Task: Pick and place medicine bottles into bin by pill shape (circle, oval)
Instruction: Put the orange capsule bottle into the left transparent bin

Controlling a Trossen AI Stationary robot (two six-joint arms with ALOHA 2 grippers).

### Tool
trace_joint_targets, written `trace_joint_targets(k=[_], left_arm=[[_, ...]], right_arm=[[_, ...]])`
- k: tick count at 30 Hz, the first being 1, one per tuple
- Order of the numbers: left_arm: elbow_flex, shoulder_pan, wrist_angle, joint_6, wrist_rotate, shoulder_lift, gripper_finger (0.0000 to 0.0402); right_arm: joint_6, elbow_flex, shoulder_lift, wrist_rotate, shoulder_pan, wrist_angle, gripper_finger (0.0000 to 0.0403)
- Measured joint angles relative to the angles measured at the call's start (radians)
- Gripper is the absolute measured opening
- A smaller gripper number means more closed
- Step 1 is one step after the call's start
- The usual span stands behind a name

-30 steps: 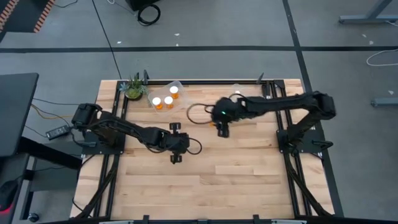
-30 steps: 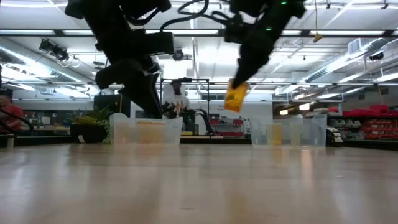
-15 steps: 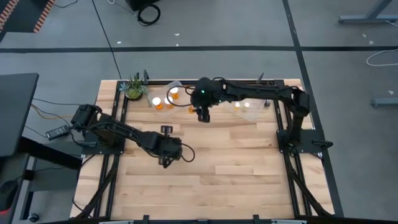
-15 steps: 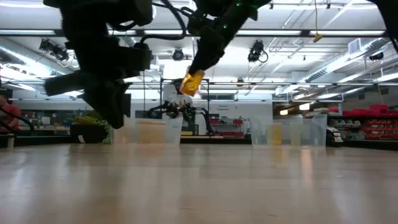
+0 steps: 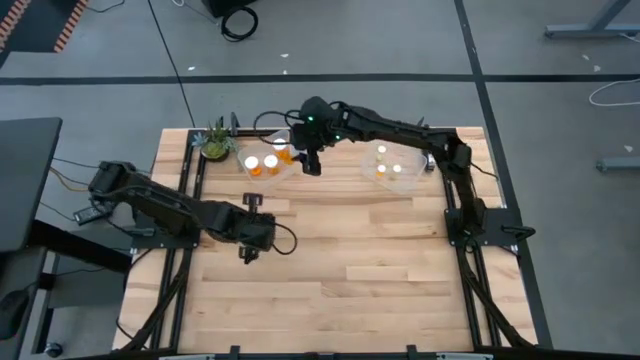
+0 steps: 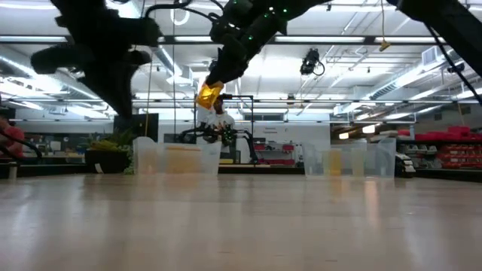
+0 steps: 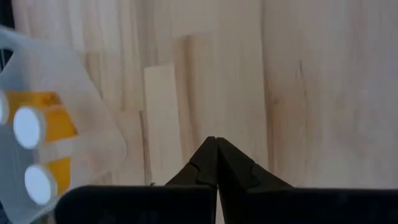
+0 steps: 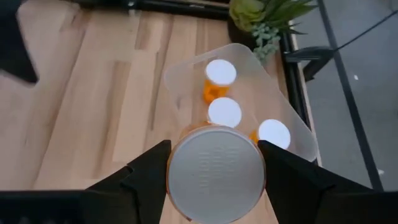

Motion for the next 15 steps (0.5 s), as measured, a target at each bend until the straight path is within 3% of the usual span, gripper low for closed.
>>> trace_joint_targets(k=[6, 15], left_arm=[[-0.107, 0.001, 0.014, -0.046, -0.001, -0.182, 0.0021], [-0.266, 0.005, 0.242, -0.060, -0.022, -0.398, 0.0006]], right_arm=[[-0.063, 0.134, 0.065, -0.008, -0.016, -0.032, 0.0237], [-0.091, 0.170, 0.115, -0.054, -0.060, 0.049, 0.0237]])
